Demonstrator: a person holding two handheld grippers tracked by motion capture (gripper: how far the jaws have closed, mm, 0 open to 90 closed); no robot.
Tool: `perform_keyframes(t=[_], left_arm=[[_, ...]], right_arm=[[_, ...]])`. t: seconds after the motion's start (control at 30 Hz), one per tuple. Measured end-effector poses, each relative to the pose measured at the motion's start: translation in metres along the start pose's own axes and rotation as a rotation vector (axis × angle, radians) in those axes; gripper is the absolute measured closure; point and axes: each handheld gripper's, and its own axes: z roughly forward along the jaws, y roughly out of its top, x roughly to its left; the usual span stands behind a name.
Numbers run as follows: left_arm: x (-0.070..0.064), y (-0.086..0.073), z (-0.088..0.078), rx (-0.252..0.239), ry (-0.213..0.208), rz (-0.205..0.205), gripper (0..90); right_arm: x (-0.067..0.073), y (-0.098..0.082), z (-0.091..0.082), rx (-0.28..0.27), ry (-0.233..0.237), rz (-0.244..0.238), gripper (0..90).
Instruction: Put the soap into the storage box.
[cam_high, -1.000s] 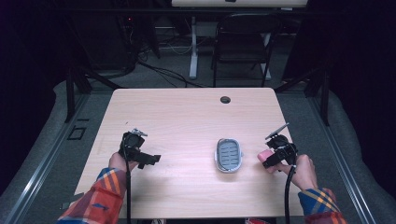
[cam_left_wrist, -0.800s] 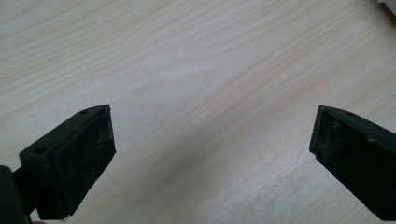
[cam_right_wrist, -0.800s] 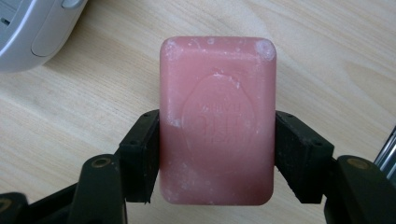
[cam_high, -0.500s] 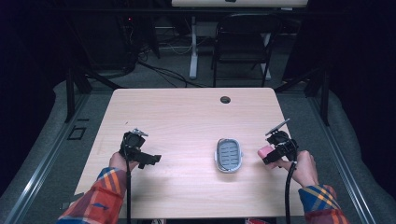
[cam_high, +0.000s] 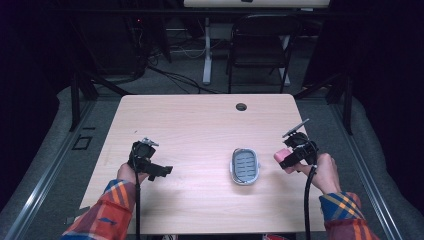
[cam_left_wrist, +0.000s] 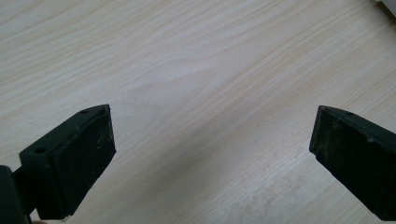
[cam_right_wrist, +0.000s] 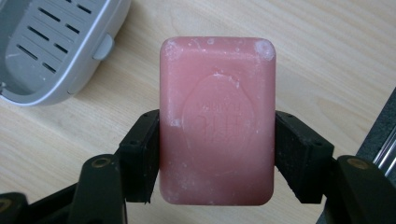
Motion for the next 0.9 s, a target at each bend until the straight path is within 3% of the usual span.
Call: perform_keyframes(t=[0.4, 0.53, 0.77, 0.9], left_arm=[[-0.001, 0.001, 0.002, 0.009, -0.005, 0.002, 0.1], [0.000, 0.000, 0.001, 0.005, -0.005, 0.005, 0.1], [-0.001, 0.001, 0.001, 0.006, -0.007, 0.006, 0.2], [-0.001, 0.001, 0.001, 0.004, -0.011, 0.007, 0.2]], right_arm=[[0.006, 0.014, -0.006, 0.003, 0.016, -0.045, 37.3], [0.010, 0.018, -0.006, -0.012, 0.012, -0.038, 37.3], [0.015, 0.029, -0.009, 0.010, 0.024, -0.081, 37.3], [0.019, 0.029, -0.009, -0.008, 0.031, -0.076, 37.3]])
